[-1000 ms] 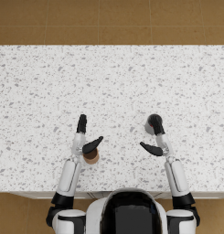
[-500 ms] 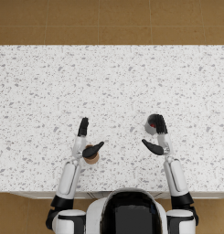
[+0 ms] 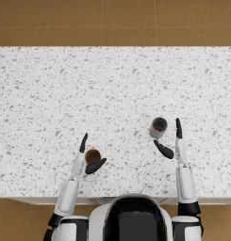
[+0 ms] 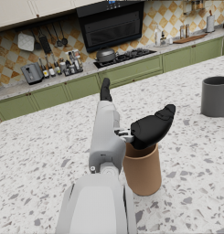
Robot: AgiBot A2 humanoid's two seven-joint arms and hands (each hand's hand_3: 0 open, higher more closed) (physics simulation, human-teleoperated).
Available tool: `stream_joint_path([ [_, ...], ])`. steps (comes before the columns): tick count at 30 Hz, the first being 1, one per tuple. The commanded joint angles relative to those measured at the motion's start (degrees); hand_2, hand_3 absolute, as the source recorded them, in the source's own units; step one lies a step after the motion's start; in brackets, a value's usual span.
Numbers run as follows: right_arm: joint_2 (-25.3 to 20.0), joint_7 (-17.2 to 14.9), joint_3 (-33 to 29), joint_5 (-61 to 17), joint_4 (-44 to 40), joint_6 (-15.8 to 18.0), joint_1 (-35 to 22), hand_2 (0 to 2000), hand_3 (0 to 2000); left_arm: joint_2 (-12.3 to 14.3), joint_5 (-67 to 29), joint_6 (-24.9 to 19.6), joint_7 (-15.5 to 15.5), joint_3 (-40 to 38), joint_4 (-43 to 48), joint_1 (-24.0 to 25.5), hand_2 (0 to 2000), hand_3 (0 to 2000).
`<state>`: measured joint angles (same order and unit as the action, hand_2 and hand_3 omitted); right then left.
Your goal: Pick up two cups and pour the berry on the right into the cup on the left
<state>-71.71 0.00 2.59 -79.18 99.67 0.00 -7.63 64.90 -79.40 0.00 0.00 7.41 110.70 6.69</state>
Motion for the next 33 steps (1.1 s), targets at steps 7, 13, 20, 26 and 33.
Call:
stream_joint_path([
  [7, -1.0, 0.0, -0.2, -0.6, -6.8, 0.0, -0.7, 0, 0, -1.4, -0.4, 0.0, 0.0, -0.9, -2.3, 4.9, 0, 0],
  [13, -2.0, 0.0, -0.1, -0.6, -11.7, 0.0, -2.1, 0, 0, -0.7, -0.4, 0.0, 0.0, -1.1, -6.4, 5.1, 0, 0],
  [20, -3.2, 0.0, -0.3, -0.6, -19.4, 0.0, -4.5, 0, 0, 0.5, -0.4, 0.0, 0.0, 0.4, -9.7, 4.4, 0, 0],
  [26, -4.4, 0.0, 1.7, -0.6, -25.9, 0.0, -7.2, 0, 0, 1.2, -0.4, 0.0, 0.0, 1.0, -10.6, 4.8, 0, 0],
  [33, -6.1, 0.0, 4.6, -0.6, -32.1, 0.0, -10.7, 0, 0, 2.4, -0.4, 0.1, 0.0, 1.6, -11.7, 3.9, 0, 0],
])
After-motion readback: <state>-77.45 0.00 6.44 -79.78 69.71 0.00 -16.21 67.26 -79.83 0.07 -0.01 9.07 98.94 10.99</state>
